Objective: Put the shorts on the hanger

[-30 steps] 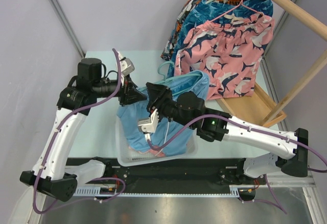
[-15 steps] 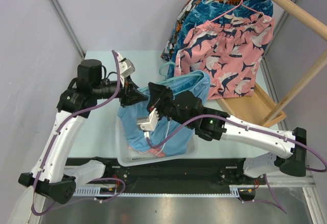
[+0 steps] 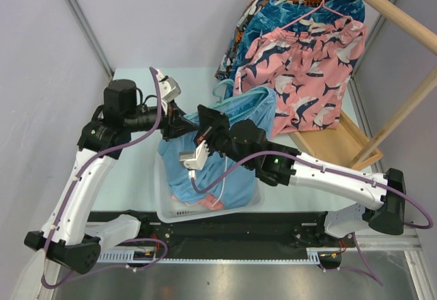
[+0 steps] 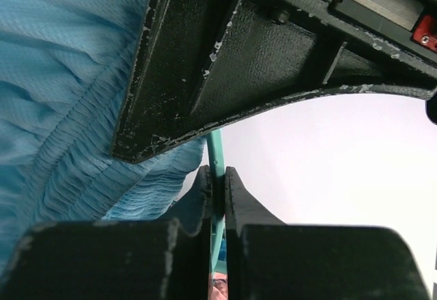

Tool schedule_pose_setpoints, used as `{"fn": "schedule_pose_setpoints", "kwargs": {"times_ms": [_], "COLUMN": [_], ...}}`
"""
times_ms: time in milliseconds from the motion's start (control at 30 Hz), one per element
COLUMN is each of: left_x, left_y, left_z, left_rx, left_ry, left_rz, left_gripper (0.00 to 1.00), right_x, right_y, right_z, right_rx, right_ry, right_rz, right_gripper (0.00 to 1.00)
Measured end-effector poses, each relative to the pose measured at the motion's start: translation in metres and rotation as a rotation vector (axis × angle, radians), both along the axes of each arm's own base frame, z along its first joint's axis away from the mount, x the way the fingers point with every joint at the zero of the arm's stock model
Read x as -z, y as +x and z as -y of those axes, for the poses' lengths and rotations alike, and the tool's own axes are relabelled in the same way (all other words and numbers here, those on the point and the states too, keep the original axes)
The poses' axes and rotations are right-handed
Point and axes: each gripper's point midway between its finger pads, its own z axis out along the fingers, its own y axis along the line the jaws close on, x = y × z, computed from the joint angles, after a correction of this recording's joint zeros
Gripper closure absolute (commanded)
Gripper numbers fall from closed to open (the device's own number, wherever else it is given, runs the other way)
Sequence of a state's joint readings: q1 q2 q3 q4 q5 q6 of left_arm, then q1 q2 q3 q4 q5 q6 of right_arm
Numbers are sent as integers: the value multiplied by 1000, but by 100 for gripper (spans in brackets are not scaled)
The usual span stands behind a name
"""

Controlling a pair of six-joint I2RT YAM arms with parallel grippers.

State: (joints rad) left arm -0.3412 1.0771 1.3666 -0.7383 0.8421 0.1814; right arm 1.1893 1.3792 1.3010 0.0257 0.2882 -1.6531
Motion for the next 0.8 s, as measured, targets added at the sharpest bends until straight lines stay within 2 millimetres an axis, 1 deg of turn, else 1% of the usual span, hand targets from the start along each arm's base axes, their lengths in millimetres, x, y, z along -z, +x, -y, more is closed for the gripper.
{"fn": "schedule_pose_setpoints", "kwargs": {"times_ms": [33, 100, 133, 167, 233, 267, 300, 333, 433, 600, 667, 733, 767, 800], "left_x": [-1, -3, -4, -6, -9, -11, -13, -14, -23, -50, -60, -65, -67, -68], "left_y": [1, 3, 2, 1, -2, -5, -7, -7, -10, -3, 1, 5, 7, 8], "left_z": [0, 1, 2, 4, 9, 12, 13, 14, 17, 18, 17, 16, 16, 16], "left_rx": [-3, -8, -6, 2, 25, 37, 50, 49, 70, 71, 65, 62, 63, 62], "left_ry": [0, -6, -13, -19, -33, -44, -50, -55, -86, -154, -174, -187, -191, -194], "left_rz": [6, 12, 12, 12, 17, 10, 16, 9, 13, 54, 60, 66, 68, 68], "left_gripper": [76, 58, 45, 39, 6, 2, 1, 0, 0, 0, 0, 0, 0, 0], "right_x": [0, -2, -4, -5, -7, -9, -12, -15, -36, -82, -103, -125, -140, -144], "right_y": [1, 3, 5, 7, 14, 18, 21, 25, 35, 40, 45, 52, 53, 58], "right_z": [0, 1, 2, 3, 7, 11, 15, 21, 39, 68, 84, 103, 117, 126], "right_rx": [2, 2, 0, -2, -1, 0, 8, 17, 40, 53, 74, 103, 117, 138], "right_ry": [-2, -3, -4, -4, -4, -6, -8, -10, -5, 0, 5, 22, 34, 35], "right_rz": [5, 16, 24, 28, 35, 43, 48, 56, 91, 158, 180, 205, 223, 228], "right_gripper": [100, 100, 100, 100, 100, 100, 100, 100, 100, 100, 100, 100, 100, 100]}}
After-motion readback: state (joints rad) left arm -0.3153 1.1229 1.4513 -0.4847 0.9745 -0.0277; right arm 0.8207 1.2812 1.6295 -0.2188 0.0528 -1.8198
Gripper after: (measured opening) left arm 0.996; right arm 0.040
